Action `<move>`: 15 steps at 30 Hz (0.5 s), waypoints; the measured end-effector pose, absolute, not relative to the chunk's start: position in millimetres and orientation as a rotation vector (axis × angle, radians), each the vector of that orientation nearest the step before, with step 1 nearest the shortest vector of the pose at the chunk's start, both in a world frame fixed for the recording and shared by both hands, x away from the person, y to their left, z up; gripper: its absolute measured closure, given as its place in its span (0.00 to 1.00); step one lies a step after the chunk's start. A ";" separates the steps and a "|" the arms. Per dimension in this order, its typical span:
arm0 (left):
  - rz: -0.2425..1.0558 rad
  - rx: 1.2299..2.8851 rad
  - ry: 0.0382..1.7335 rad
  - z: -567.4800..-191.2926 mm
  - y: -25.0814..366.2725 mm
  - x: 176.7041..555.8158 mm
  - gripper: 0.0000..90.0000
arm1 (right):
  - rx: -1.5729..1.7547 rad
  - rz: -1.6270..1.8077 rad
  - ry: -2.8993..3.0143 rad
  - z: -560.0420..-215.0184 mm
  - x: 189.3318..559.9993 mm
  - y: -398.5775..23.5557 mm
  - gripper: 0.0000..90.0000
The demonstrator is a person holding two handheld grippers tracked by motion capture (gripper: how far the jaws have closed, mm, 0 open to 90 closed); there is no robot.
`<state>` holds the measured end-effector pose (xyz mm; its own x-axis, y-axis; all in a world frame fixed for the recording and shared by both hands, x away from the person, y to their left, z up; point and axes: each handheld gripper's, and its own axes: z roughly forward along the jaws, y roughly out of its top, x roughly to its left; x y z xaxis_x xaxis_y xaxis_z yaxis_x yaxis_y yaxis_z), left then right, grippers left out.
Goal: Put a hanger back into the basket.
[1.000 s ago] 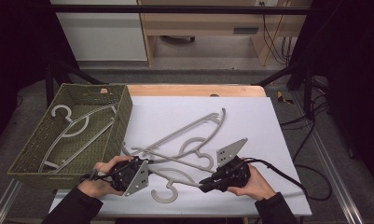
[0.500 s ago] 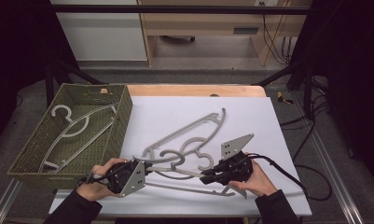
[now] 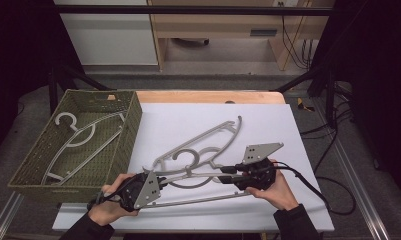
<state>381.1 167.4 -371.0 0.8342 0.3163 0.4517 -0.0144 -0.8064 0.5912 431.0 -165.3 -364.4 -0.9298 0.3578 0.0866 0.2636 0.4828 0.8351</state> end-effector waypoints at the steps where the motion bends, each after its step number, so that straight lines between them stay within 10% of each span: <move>1: 0.733 2.409 0.236 -371.0 167.1 381.1 0.91 | 0.563 1.440 2.590 -363.3 430.3 -166.4 0.71; 15: 0.710 2.352 0.504 -355.2 178.6 387.4 0.91 | 0.762 1.552 2.203 -359.1 418.3 -205.8 0.36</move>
